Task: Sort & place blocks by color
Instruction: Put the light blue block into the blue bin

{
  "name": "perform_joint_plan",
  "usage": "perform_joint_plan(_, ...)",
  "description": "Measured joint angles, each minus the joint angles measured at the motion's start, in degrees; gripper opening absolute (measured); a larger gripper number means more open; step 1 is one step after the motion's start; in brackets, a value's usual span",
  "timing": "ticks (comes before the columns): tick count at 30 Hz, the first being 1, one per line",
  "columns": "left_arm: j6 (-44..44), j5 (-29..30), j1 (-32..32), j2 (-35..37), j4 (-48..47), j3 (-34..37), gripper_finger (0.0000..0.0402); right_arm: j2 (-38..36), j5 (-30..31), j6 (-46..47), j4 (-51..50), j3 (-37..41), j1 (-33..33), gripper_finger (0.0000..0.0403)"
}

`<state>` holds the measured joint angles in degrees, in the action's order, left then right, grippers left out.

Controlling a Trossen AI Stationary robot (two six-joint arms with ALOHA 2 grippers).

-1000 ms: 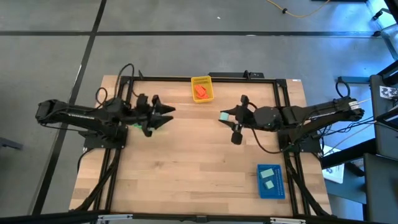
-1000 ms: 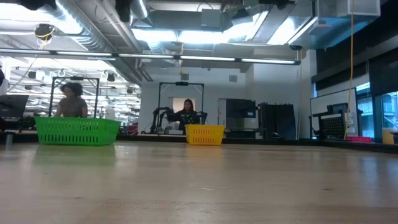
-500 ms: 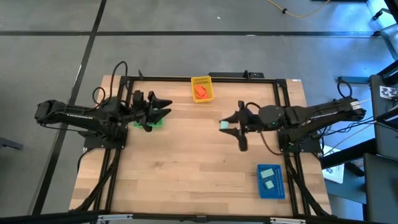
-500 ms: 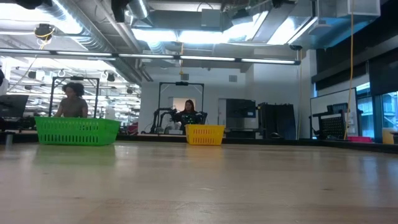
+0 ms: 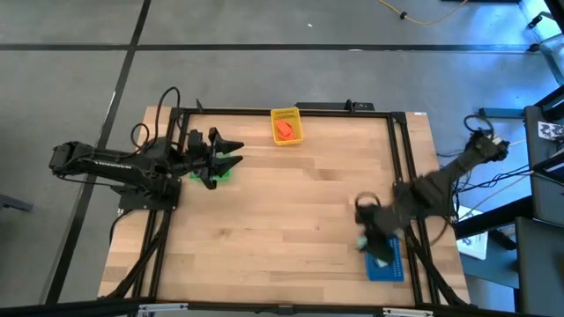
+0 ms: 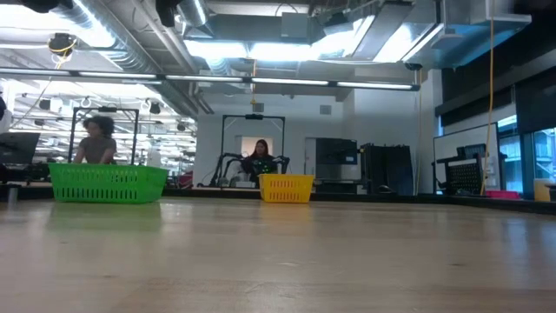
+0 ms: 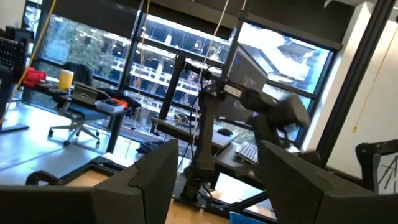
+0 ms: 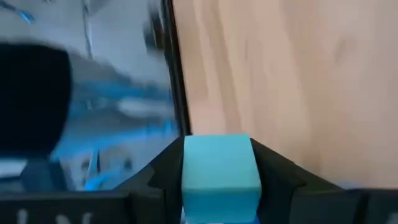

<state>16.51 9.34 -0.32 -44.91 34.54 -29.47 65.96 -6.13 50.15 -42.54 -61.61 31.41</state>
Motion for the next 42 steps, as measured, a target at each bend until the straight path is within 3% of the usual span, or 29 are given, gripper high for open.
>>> perform_joint_plan(6,-0.6,0.0,0.0,0.0,0.0,0.0,0.0213,3.3,0.1,19.2,-0.2,5.1,15.7,0.0139)
perform_joint_plan(12,-0.7,0.7,0.0,0.0,-0.2,0.0,0.0213,8.8,0.3,27.8,0.9,7.6,23.5,0.0139)
perform_joint_plan(25,-0.7,0.7,0.0,0.0,-0.2,0.0,0.0213,23.7,2.6,23.3,0.3,7.8,24.4,0.0139)
perform_joint_plan(42,-0.7,2.0,0.0,0.0,-0.2,0.0,0.0213,30.8,3.5,22.9,0.6,7.8,24.3,0.0142)
